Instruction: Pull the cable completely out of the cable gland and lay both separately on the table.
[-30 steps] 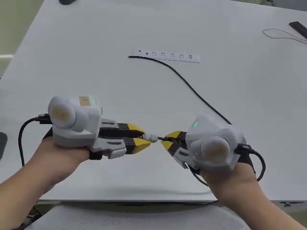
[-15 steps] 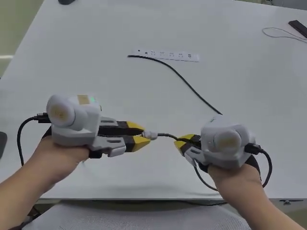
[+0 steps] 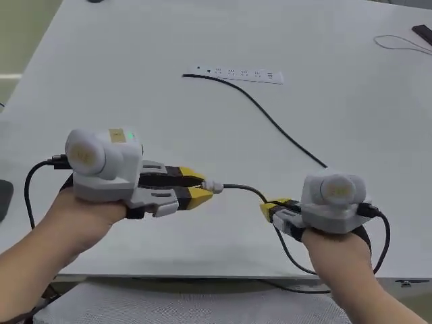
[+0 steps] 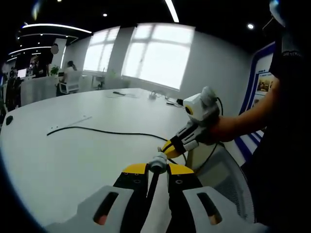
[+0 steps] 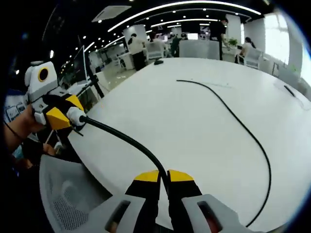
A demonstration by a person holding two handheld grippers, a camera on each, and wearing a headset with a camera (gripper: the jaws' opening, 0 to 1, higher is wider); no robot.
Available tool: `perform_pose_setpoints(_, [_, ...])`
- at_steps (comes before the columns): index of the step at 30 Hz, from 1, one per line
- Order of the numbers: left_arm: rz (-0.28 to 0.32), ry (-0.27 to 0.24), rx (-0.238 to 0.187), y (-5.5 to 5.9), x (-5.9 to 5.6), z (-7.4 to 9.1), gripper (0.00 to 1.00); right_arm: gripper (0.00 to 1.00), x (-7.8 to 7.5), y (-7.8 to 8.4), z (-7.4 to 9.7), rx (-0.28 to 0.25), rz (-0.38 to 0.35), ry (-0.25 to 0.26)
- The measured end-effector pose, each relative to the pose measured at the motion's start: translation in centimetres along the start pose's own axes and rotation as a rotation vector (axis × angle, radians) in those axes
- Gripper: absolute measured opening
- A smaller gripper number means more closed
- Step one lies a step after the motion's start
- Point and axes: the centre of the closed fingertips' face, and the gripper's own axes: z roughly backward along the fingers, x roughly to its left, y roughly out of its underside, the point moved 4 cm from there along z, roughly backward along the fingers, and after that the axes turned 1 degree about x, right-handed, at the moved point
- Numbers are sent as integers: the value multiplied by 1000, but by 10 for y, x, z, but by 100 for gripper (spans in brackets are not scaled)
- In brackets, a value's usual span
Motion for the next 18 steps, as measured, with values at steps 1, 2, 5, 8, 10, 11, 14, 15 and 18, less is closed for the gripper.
perform_pose_setpoints(1, [-1, -1, 1, 0, 0, 0, 15, 0, 1, 1, 0, 3, -3, -3])
perform_pose_setpoints(2, [0, -2, 2, 1, 0, 0, 15, 0, 1, 1, -1, 2, -6, -5])
perform_pose_setpoints(5, [7, -8, 0, 1, 2, 0, 15, 0, 3, 1, -1, 0, -6, -11])
perform_pose_setpoints(8, [12, -13, -1, 1, 4, 1, 15, 1, 4, -1, -1, -12, 7, -20])
perform_pose_setpoints(10, [13, -18, -2, 1, 5, 2, 15, 1, 4, -2, -1, -15, 13, -28])
perform_pose_setpoints(11, [14, -19, -2, 2, 6, 2, 15, 2, 3, -3, -1, -19, 22, -28])
perform_pose_setpoints(14, [17, -24, -1, 2, 9, 3, 15, 2, 3, -4, -1, -18, 54, -34])
perform_pose_setpoints(15, [17, -24, 1, 2, 9, 3, 15, 2, 3, -4, 0, -11, 69, -30])
perform_pose_setpoints(18, [10, -26, -2, 1, 11, 3, 15, 2, 5, -8, 1, -24, 86, -38])
